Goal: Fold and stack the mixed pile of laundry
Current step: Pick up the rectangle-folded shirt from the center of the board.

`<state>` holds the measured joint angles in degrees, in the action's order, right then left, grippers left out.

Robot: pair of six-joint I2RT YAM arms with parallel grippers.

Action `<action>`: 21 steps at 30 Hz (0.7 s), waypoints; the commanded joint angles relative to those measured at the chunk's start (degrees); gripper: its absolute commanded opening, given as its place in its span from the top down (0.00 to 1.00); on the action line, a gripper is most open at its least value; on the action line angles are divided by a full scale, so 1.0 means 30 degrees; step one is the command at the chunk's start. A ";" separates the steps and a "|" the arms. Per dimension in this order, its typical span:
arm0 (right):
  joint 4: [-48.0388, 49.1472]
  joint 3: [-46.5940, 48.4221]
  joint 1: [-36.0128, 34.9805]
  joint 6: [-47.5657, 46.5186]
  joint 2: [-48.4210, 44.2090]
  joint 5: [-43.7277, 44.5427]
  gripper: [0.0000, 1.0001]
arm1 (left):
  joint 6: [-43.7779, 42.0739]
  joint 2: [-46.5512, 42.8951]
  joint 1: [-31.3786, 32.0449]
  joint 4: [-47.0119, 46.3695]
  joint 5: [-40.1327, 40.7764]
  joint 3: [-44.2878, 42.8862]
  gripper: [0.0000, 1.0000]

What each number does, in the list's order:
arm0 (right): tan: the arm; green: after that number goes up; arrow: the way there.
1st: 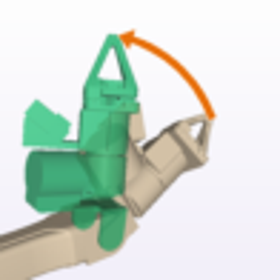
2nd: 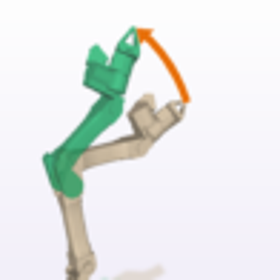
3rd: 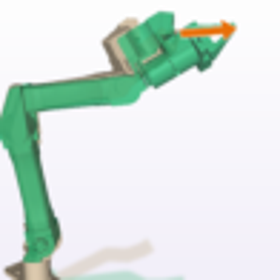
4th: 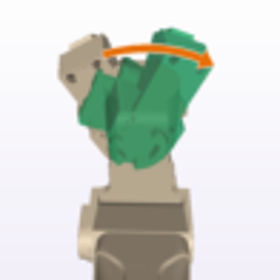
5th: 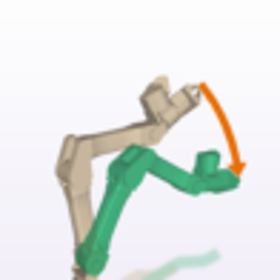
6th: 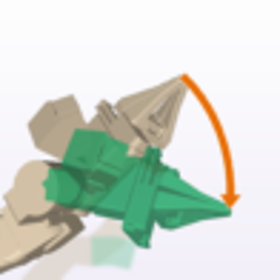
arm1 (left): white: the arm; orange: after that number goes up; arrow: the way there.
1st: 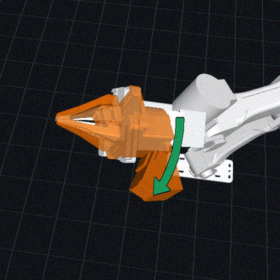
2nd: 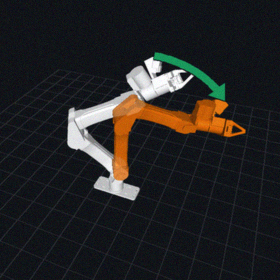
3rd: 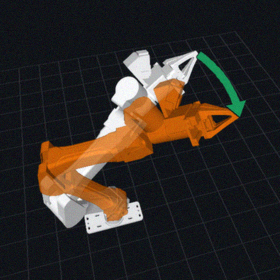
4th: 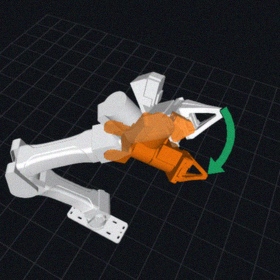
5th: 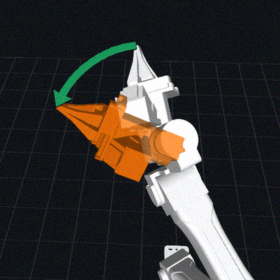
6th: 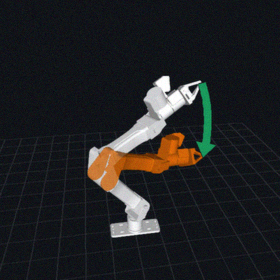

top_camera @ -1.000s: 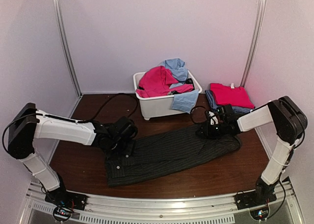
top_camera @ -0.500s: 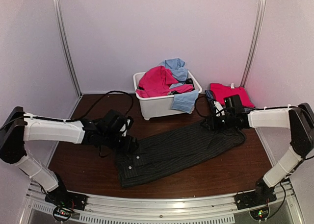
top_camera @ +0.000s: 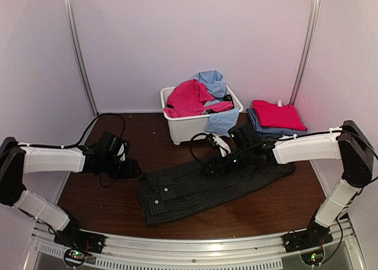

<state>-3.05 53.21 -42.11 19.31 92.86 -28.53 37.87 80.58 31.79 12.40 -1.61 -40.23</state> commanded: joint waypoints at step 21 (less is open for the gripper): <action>-1.0772 1.7633 -1.1101 -0.5893 1.2810 0.7358 0.29 | 0.3403 -0.7335 -0.4502 0.0470 -0.2652 0.4566 0.34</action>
<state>-27.16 96.77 -75.70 0.36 126.13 -16.40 48.64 59.72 18.79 13.58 -8.58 -25.52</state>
